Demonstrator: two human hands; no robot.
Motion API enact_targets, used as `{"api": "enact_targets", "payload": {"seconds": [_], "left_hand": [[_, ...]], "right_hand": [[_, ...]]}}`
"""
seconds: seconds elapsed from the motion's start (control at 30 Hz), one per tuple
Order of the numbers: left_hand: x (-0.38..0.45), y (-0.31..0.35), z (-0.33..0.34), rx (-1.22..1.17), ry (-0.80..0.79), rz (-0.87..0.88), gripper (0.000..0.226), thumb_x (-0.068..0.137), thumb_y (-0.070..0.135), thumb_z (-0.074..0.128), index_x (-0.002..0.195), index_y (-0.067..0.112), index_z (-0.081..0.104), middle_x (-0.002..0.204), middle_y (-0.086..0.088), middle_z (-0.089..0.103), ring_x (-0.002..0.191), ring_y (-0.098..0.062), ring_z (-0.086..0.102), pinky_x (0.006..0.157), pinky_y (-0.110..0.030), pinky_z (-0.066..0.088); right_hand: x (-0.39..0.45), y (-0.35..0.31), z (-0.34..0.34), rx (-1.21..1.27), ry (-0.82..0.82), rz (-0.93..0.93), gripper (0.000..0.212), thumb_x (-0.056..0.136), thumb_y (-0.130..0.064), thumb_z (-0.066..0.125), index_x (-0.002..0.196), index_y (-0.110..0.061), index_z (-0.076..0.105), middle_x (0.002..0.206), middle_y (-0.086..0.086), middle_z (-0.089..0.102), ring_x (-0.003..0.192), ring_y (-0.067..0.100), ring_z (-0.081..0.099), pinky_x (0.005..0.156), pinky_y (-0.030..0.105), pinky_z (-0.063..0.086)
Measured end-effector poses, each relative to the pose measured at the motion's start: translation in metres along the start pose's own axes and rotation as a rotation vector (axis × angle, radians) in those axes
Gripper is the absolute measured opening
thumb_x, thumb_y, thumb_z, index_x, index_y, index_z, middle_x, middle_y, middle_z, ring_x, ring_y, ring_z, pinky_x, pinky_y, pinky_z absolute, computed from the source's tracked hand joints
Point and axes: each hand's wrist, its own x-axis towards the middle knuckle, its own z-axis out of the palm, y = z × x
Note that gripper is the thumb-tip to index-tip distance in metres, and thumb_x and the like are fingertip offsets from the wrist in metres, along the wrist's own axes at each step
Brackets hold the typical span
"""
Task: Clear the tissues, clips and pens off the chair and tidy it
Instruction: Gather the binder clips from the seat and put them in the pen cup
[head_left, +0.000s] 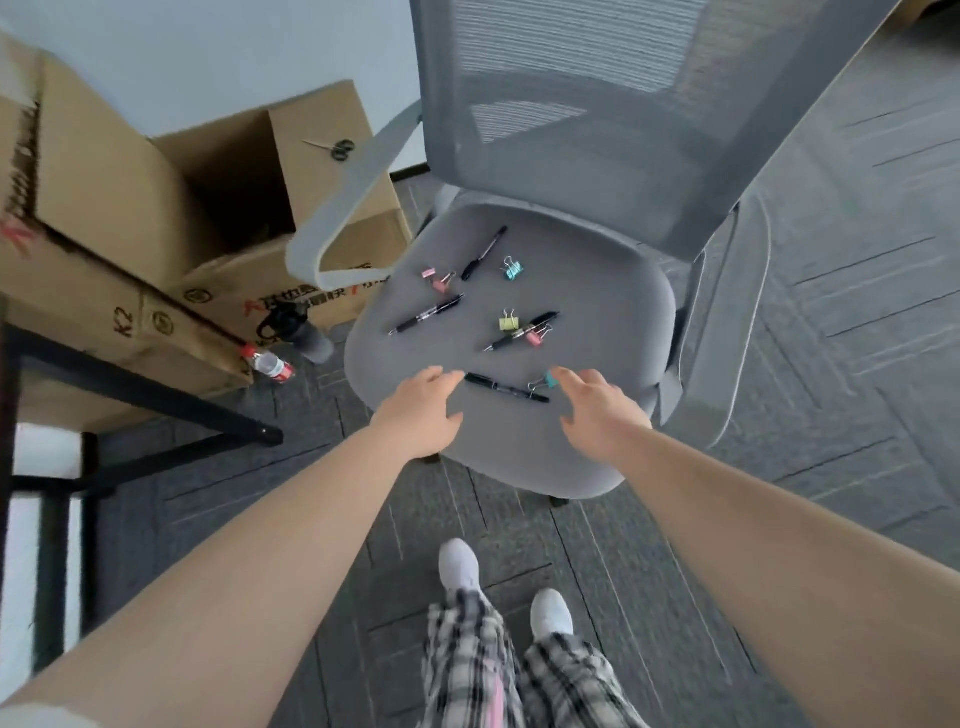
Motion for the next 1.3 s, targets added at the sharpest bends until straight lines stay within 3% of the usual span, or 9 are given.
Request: {"api": "enact_targets", "payload": {"seconds": [0.1,0.43,0.63,0.73,0.8,0.9,1.07,1.17,1.3], "left_hand": [[0.051,-0.004,-0.014,0.0,0.007,0.029,0.055,0.094,0.033,0.046,0.145,0.028,0.027,0.155,0.002,0.024,0.139,-0.026,0.03,0.107,-0.048,0.038],[0.188,-0.01,-0.021,0.049,-0.069,0.247,0.05,0.092,0.019,0.048,0.141,0.024,0.036,0.147,-0.004,0.035,0.129,-0.031,0.041,0.102,-0.047,0.042],[0.227,-0.001,-0.003,0.203,-0.166,0.358,0.06,0.091,0.008,0.047,0.142,0.033,0.029,0.151,0.0,0.026,0.127,-0.032,0.037,0.096,-0.048,0.045],[0.241,0.005,0.006,0.261,-0.156,0.378,0.065,0.089,0.004,0.049,0.143,0.032,0.027,0.151,-0.003,0.023,0.126,-0.032,0.036,0.085,-0.045,0.047],[0.246,0.009,0.009,0.3,-0.14,0.383,0.059,0.088,0.002,0.05,0.138,0.028,0.034,0.145,-0.005,0.028,0.12,-0.032,0.04,0.075,-0.042,0.046],[0.251,0.015,0.01,0.347,-0.118,0.404,0.038,0.082,-0.007,0.045,0.114,0.015,0.046,0.126,-0.01,0.037,0.104,-0.033,0.044,0.062,-0.038,0.039],[0.257,0.014,0.011,0.32,-0.137,0.366,0.026,0.081,-0.008,0.046,0.101,0.01,0.042,0.111,-0.013,0.04,0.078,-0.03,0.037,0.062,-0.039,0.036],[0.255,0.015,0.009,0.294,-0.171,0.327,0.022,0.084,0.003,0.05,0.103,0.008,0.043,0.11,-0.013,0.044,0.088,-0.034,0.046,0.065,-0.041,0.038],[0.252,0.012,0.007,0.26,-0.151,0.317,0.011,0.086,0.006,0.045,0.097,0.004,0.046,0.106,-0.014,0.047,0.097,-0.036,0.047,0.066,-0.039,0.038]], "right_hand": [[0.036,-0.002,-0.006,-0.008,-0.013,0.021,0.056,0.092,-0.014,0.043,0.142,-0.033,0.028,0.134,0.007,0.042,0.119,0.034,0.045,0.086,0.042,0.047],[0.136,-0.014,0.012,0.022,-0.157,0.187,0.055,0.087,-0.005,0.047,0.136,-0.03,0.038,0.12,0.007,0.043,0.096,0.031,0.053,0.065,0.034,0.046],[0.168,-0.013,0.023,-0.06,-0.266,0.157,0.049,0.084,-0.003,0.054,0.128,-0.024,0.049,0.13,0.007,0.04,0.113,0.032,0.048,0.073,0.037,0.045],[0.177,-0.008,0.026,-0.107,-0.283,0.123,0.045,0.086,-0.005,0.057,0.127,-0.023,0.051,0.127,0.008,0.036,0.114,0.031,0.044,0.07,0.037,0.043],[0.181,-0.005,0.026,-0.127,-0.269,0.103,0.041,0.086,-0.002,0.053,0.123,-0.019,0.052,0.124,0.009,0.037,0.111,0.031,0.044,0.068,0.036,0.041],[0.185,-0.002,0.026,-0.161,-0.283,0.075,0.034,0.086,0.002,0.048,0.115,-0.012,0.053,0.119,0.009,0.041,0.105,0.032,0.046,0.066,0.037,0.039],[0.186,0.005,0.032,-0.092,-0.241,0.058,0.034,0.088,-0.003,0.051,0.119,-0.015,0.047,0.113,0.007,0.048,0.109,0.031,0.045,0.067,0.038,0.043],[0.184,0.01,0.029,-0.059,-0.257,0.059,0.034,0.09,-0.005,0.05,0.122,-0.016,0.046,0.114,0.007,0.045,0.113,0.029,0.04,0.07,0.037,0.042],[0.184,0.01,0.029,0.017,-0.191,0.142,0.014,0.091,-0.011,0.048,0.104,-0.009,0.055,0.111,0.009,0.041,0.111,0.029,0.04,0.068,0.035,0.041]]}}
